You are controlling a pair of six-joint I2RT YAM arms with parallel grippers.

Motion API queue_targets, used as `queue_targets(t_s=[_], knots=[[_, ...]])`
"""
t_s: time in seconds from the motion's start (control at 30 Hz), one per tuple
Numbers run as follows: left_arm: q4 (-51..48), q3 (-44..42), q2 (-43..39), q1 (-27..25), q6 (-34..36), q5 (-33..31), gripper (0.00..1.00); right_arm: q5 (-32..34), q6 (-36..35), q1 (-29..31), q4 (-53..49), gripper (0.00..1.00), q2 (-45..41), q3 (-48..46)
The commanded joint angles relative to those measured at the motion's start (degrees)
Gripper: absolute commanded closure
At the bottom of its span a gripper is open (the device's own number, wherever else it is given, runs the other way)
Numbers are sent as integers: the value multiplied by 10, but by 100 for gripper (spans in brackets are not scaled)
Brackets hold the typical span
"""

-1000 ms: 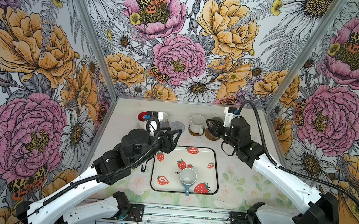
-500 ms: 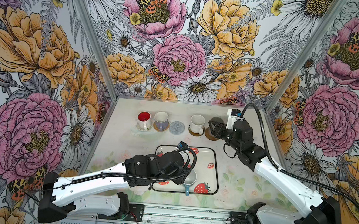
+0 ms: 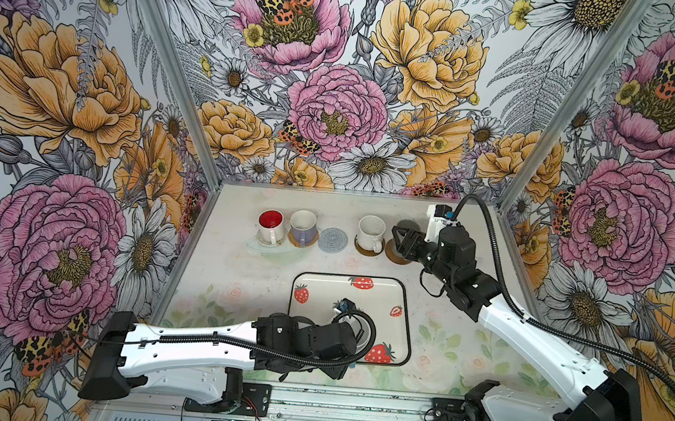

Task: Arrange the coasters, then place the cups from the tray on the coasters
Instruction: 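Move the left gripper over the blue-handled mug while the right gripper shifts aside, then lower the left gripper onto the blue-handled white mug rim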

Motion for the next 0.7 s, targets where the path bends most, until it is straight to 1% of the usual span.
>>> queue_targets(t_s=[0.0,0.13,0.3,0.5,0.67], knots=[[3,-4,19,-11,-34,-22,35,2,5,-4,18,42,6,-1],[13,3,60,-19,-35,-22,33,2,5,-5,17,42,5,-3],[72,-3,101,-22,-18,11,31,2,4,-5,17,42,4,-5],[83,1,136,-21,-15,12,29,4,5,-5,17,41,8,-5],[83,-5,148,-18,-21,-1,28,3,6,-5,17,41,15,-4]])
